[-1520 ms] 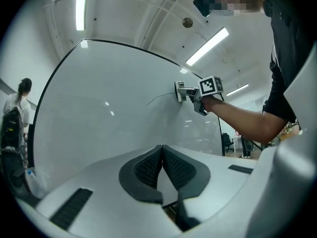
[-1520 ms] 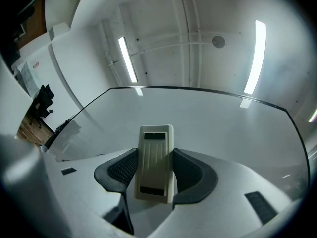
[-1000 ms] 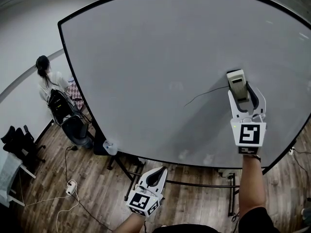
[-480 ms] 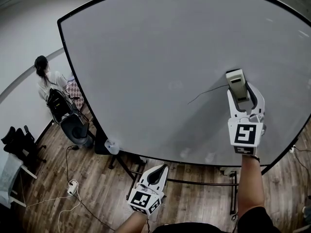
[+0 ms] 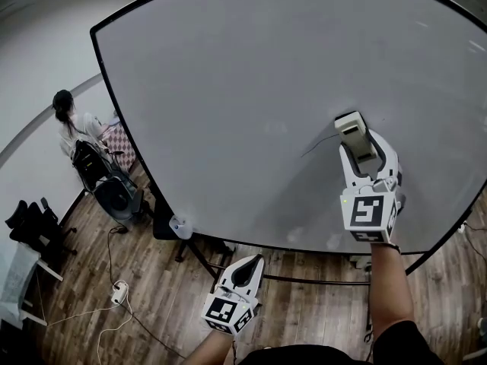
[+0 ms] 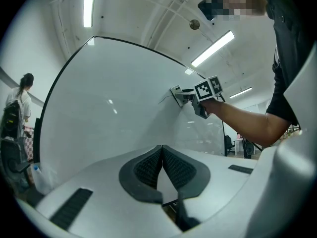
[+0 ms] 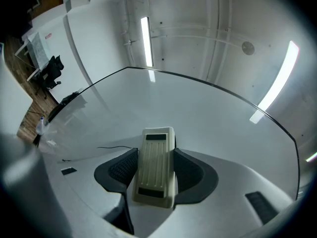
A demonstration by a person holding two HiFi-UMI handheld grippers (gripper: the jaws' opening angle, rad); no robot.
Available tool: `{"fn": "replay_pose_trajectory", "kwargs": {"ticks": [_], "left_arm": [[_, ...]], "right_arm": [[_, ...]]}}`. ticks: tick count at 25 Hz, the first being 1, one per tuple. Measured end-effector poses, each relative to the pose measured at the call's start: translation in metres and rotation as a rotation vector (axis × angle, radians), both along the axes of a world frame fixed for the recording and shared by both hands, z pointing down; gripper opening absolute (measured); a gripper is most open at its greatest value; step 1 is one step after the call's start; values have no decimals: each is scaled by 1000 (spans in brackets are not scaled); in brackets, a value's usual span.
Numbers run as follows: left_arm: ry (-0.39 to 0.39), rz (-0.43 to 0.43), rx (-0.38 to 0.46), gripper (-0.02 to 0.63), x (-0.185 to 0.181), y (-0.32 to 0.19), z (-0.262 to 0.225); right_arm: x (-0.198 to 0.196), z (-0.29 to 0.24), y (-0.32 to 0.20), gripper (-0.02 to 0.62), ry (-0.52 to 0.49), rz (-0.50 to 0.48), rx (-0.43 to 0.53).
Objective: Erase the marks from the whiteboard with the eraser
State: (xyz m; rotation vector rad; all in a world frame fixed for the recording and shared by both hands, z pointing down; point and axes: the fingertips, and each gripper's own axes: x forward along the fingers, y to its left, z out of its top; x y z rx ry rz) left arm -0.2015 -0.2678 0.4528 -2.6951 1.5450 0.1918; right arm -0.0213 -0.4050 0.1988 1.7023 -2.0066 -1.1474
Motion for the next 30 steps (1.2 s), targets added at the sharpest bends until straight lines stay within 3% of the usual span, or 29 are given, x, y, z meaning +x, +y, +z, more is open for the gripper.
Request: {"fn": "replay_pose_trajectory", "kwargs": {"ticks": [9, 23, 25, 30], "left_arm": [[-4, -25, 1, 20, -21, 8, 3], [-8, -47, 7, 20, -43, 31, 4], [-11, -44, 6, 20, -42, 31, 4], [-12, -46, 16, 20, -34, 21, 2]], "right_arm": [[-61, 49, -6, 242, 85, -17, -59], [-123, 132, -15, 247, 410, 13, -102], [-120, 125, -8, 247, 392, -3, -79], [-72, 61, 18, 247, 218, 13, 60]]}}
